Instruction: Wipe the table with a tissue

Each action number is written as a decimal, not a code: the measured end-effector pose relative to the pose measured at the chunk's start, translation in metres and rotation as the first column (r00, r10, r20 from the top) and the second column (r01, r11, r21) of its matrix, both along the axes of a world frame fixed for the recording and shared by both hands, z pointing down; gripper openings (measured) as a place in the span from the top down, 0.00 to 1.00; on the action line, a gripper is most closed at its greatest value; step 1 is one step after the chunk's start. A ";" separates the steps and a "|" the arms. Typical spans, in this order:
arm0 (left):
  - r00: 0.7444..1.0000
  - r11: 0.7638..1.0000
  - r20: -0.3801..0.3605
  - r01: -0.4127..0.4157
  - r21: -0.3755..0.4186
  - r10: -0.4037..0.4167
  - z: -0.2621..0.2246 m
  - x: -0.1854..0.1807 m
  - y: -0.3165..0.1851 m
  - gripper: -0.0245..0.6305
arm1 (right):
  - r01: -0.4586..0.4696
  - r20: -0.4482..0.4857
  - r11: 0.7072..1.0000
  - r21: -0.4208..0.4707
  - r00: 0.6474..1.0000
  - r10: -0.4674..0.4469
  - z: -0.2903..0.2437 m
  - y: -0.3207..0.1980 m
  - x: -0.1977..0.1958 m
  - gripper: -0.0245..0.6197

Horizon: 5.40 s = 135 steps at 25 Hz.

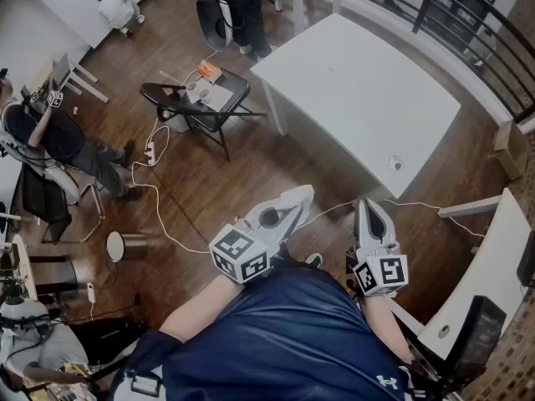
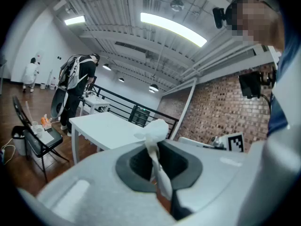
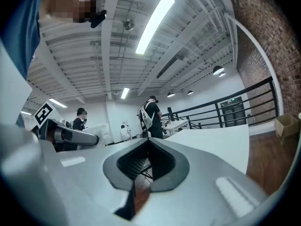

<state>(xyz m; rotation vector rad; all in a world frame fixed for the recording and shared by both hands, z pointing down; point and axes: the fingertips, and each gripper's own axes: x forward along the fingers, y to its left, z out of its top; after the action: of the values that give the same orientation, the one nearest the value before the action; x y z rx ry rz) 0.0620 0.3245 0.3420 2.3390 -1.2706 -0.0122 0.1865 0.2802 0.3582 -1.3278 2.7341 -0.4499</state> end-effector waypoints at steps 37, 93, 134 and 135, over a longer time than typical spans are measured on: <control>0.993 0.992 0.038 -0.108 -0.060 0.110 0.072 -0.159 -0.416 0.95 | 0.013 0.007 0.980 -0.199 1.000 -0.011 0.036 -0.362 -0.156 0.85; -0.133 0.675 0.762 -0.387 -0.628 0.633 0.310 -0.102 -0.550 0.95 | -0.119 0.130 0.901 -0.417 0.973 0.189 0.144 -0.409 -0.072 0.95; -0.326 0.499 0.683 -0.493 -0.713 0.654 0.317 0.001 -0.445 0.95 | -0.187 0.103 0.876 -0.445 0.961 0.257 0.151 -0.407 -0.013 0.95; -0.313 0.501 0.682 -0.492 -0.712 0.661 0.317 0.000 -0.446 0.95 | -0.197 0.098 0.874 -0.445 0.959 0.267 0.150 -0.408 -0.010 0.95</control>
<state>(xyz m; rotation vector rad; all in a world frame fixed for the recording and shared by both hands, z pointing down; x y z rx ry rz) 0.0624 -0.1214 0.6593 2.3984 -0.0013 2.3286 0.1765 -0.1274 0.5086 -1.6070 2.3837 -1.1357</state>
